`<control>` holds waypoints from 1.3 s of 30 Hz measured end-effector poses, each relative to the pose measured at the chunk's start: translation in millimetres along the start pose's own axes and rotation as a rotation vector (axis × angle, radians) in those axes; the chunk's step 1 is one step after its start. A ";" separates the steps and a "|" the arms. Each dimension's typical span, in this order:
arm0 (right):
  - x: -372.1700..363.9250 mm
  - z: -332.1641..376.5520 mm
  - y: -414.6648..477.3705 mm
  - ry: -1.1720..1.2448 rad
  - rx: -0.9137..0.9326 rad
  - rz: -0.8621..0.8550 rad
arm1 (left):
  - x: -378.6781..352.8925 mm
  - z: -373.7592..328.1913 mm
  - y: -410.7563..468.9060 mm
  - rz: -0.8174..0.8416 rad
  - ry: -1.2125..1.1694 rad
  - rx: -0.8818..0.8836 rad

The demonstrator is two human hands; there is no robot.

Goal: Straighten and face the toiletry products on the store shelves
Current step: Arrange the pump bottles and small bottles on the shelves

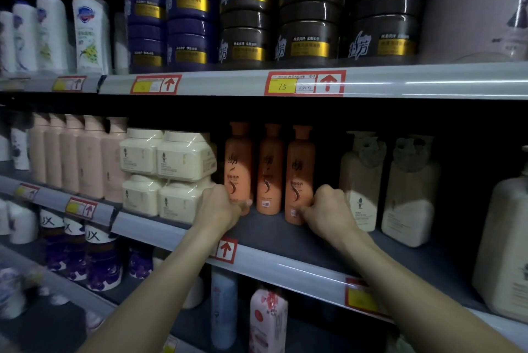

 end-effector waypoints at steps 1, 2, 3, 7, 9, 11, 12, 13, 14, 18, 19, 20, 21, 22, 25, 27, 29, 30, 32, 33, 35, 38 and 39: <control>-0.2 3.4 1.6 -0.018 0.007 -0.003 | -2.9 1.3 3.7 -0.003 0.007 -0.003; -1.6 6.0 2.3 -0.034 0.015 -0.006 | -5.7 3.5 6.8 -0.010 0.016 -0.008; -4.0 7.3 2.7 -0.050 0.022 -0.007 | -8.0 6.0 9.4 -0.018 0.027 -0.016; -10.3 8.0 3.6 -0.075 0.026 -0.016 | -11.5 9.3 11.2 -0.020 0.058 -0.036; -10.7 6.9 5.2 -0.071 0.026 -0.018 | -11.0 8.8 9.7 -0.011 0.069 -0.043; -12.2 4.6 6.0 -0.066 0.029 -0.009 | -12.0 9.6 10.3 -0.003 0.079 -0.062; -12.8 3.1 5.8 -0.062 0.030 -0.003 | -12.8 9.6 10.9 0.001 0.082 -0.076; -13.8 0.4 6.0 -0.049 0.026 0.007 | -13.4 9.5 11.7 0.000 0.084 -0.089; -14.7 -2.0 6.2 -0.032 0.022 0.019 | -14.1 10.1 12.5 0.002 0.084 -0.094; -12.2 -1.6 -4.2 0.005 0.050 0.110 | -16.4 12.4 14.3 -0.011 0.077 -0.105; -8.3 0.7 -10.5 0.003 0.070 0.134 | -17.4 13.0 15.0 -0.015 0.064 -0.111; -3.3 3.6 -18.4 -0.003 0.095 0.151 | -17.7 14.2 15.5 -0.016 0.053 -0.114; 2.6 5.9 -27.7 -0.009 0.120 0.163 | -18.2 15.8 16.1 -0.017 0.046 -0.119; 9.4 8.5 -37.6 -0.013 0.153 0.165 | -18.3 17.4 16.7 -0.016 0.042 -0.125; 28.6 8.5 -66.5 -0.029 0.221 0.167 | -18.0 24.1 20.9 -0.024 0.022 -0.131; 40.6 -1.3 -79.0 -0.026 0.225 0.159 | -17.0 25.7 22.2 -0.032 0.002 -0.121; 54.0 -14.4 -86.1 -0.008 0.222 0.122 | -15.3 24.8 21.3 -0.051 0.007 -0.110; 60.6 -20.7 -89.2 0.000 0.221 0.099 | -13.9 24.9 20.0 -0.065 0.018 -0.102; 73.5 -31.2 -95.8 0.001 0.218 0.056 | -12.3 26.6 17.2 -0.079 0.027 -0.081; 77.1 -36.8 -98.9 -0.005 0.214 0.048 | -11.8 26.2 15.7 -0.082 0.029 -0.077; 76.7 -47.4 -105.7 -0.079 0.218 0.063 | -10.4 24.7 12.5 -0.074 0.031 -0.068; 65.5 -55.6 -117.1 -0.247 0.256 0.111 | 3.0 14.7 -2.3 -0.107 0.021 -0.063; 61.4 -56.6 -120.8 -0.295 0.265 0.133 | 10.7 9.4 -9.1 -0.145 0.004 -0.073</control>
Point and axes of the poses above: each hand's wrist, its own y-axis towards the middle knuckle, its own x-axis out of the back of the hand, z = x × y, the point moved 8 cm from there along y, towards the middle knuckle, and after that the axes turned 5 degrees about y, right-handed, at the moved point
